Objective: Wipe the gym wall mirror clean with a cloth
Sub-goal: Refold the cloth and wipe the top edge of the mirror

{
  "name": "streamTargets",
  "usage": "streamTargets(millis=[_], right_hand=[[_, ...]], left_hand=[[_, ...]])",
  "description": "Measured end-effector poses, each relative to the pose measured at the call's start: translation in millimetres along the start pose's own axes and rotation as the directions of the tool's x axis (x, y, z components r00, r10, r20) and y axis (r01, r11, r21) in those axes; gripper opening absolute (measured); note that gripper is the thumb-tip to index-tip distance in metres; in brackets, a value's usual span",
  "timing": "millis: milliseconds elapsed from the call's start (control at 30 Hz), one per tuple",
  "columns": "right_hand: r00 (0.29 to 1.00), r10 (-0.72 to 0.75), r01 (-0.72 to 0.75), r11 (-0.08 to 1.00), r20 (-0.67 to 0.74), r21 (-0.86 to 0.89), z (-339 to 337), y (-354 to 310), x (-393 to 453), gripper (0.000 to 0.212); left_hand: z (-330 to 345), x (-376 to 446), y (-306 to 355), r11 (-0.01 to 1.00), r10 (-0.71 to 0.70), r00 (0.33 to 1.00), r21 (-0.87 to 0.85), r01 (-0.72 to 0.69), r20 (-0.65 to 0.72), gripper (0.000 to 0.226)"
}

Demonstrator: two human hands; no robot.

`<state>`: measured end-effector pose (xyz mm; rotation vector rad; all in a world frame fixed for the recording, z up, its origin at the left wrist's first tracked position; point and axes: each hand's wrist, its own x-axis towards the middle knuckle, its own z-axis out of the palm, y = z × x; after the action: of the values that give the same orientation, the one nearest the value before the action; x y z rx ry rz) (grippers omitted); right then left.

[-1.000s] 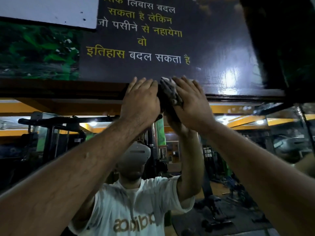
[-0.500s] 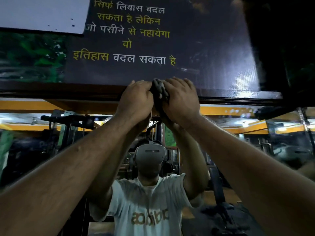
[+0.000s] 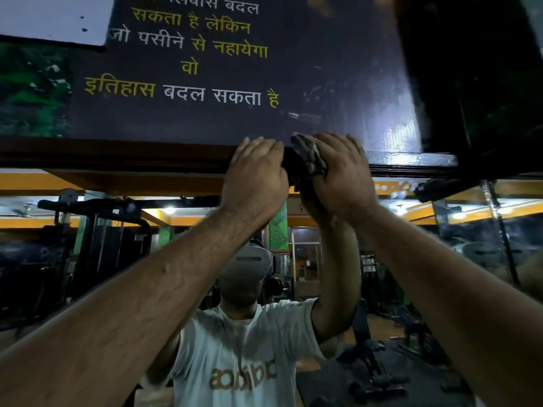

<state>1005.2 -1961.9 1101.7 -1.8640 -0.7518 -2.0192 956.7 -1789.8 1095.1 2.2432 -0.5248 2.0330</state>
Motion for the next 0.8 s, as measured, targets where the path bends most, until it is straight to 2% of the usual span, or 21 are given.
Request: streamTargets(millis=[100, 233, 333, 400, 533, 700, 800], right_hand=[[0.998, 0.058, -0.058, 0.998, -0.002, 0.032, -4, -1, -3, 0.067], [0.997, -0.065, 0.062, 0.997, 0.051, 0.044, -8, 15, -8, 0.058], [0.999, 0.046, -0.046, 0.999, 0.023, 0.003, -22, 51, -3, 0.057], [0.995, 0.097, -0.097, 0.995, 0.012, -0.011, -24, 52, 0, 0.058], [0.995, -0.025, 0.025, 1.0, 0.098, 0.008, -22, 53, -9, 0.064], [0.993, 0.115, -0.115, 0.993, 0.024, -0.024, -40, 91, -6, 0.067], [0.995, 0.024, -0.022, 1.0, 0.094, -0.019, -37, 87, -17, 0.066]], left_hand=[[8, 1, 12, 1.0, -0.003, 1.0, 0.002, 0.003, -0.014, 0.047], [13, 7, 35, 1.0, -0.02, 1.0, -0.013, 0.02, -0.008, 0.049], [19, 9, 45, 1.0, -0.026, 1.0, 0.018, 0.025, 0.007, 0.048], [24, 13, 54, 0.999, -0.036, 0.999, 0.035, 0.035, 0.015, 0.049], [31, 22, 79, 0.997, -0.071, 0.997, 0.016, 0.07, 0.024, 0.047], [42, 24, 96, 0.999, -0.047, 0.999, 0.024, 0.046, 0.025, 0.047], [46, 28, 107, 0.999, -0.037, 0.999, 0.028, 0.036, 0.038, 0.047]])
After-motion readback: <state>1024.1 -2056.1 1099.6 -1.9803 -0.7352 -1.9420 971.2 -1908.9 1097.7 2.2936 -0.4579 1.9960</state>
